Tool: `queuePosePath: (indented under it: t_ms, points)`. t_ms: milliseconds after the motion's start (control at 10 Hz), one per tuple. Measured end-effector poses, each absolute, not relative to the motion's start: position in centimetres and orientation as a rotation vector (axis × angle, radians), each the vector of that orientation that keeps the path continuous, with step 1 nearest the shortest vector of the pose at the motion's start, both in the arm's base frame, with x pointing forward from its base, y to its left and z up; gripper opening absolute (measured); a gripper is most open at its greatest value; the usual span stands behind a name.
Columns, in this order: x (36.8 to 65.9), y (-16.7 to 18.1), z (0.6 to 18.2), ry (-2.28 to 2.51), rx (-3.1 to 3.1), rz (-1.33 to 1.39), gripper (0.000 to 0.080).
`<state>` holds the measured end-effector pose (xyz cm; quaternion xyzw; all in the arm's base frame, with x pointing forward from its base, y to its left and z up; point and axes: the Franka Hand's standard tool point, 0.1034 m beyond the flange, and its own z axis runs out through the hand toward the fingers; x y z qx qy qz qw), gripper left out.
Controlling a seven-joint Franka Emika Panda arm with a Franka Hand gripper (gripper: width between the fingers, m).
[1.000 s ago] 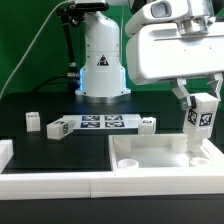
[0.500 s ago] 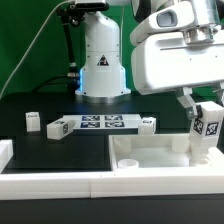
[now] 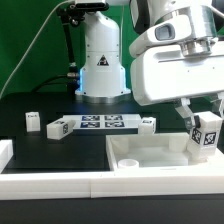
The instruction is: Assemble one leg
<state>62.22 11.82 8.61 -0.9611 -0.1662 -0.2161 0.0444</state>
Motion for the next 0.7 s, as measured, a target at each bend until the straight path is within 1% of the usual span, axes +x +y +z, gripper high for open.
queuePosePath:
  t_ms: [300, 600, 700]
  points:
    - [61.6, 11.66, 8.38, -0.495, -2.921, -0.78, 0.0294]
    - [61.49, 11.59, 8.38, -0.493, -2.919, -0.799, 0.0294]
    - [61.49, 11.59, 8.37, -0.493, -2.919, -0.798, 0.0508]
